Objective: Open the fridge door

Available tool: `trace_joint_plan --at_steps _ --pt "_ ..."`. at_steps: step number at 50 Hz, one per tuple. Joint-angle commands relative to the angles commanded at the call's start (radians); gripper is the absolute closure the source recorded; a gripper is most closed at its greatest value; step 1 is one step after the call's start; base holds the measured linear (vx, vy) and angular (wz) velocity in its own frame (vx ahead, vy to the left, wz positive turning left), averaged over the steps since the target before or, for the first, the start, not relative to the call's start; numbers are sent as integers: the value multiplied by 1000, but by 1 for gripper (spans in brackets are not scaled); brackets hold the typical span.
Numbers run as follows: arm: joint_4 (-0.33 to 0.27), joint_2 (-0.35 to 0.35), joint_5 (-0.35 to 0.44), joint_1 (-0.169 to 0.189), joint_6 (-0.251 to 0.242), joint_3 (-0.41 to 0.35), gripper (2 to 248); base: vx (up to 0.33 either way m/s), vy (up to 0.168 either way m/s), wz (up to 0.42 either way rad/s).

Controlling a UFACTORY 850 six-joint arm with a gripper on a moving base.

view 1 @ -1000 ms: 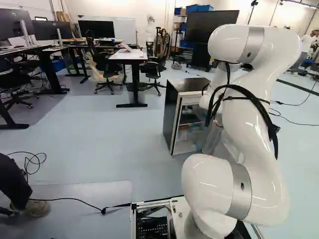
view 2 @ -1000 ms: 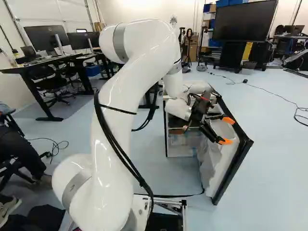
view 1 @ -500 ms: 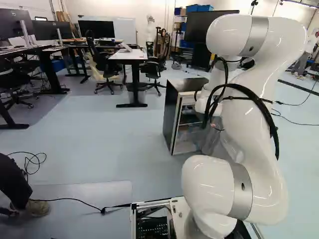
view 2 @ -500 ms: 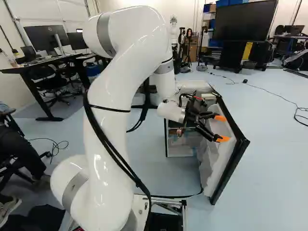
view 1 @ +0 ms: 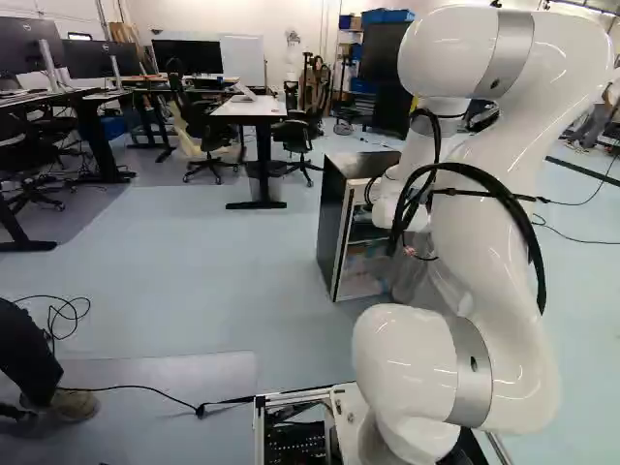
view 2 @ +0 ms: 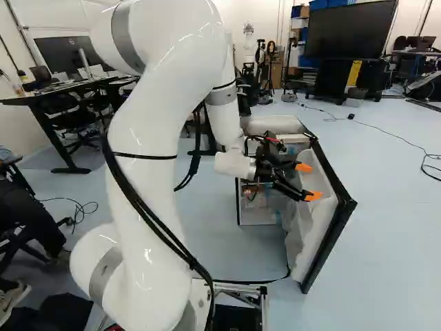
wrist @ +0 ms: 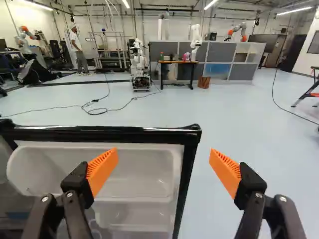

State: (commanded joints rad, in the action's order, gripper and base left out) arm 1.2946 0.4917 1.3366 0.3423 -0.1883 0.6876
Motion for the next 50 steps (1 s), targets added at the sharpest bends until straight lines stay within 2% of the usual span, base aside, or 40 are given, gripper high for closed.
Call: trace_joint_plan --at_steps 25,50 --pt "-29 -18 -10 -8 4 -14 3 0 0 0" --pt "-128 -77 -46 -34 19 -60 3 0 0 0"
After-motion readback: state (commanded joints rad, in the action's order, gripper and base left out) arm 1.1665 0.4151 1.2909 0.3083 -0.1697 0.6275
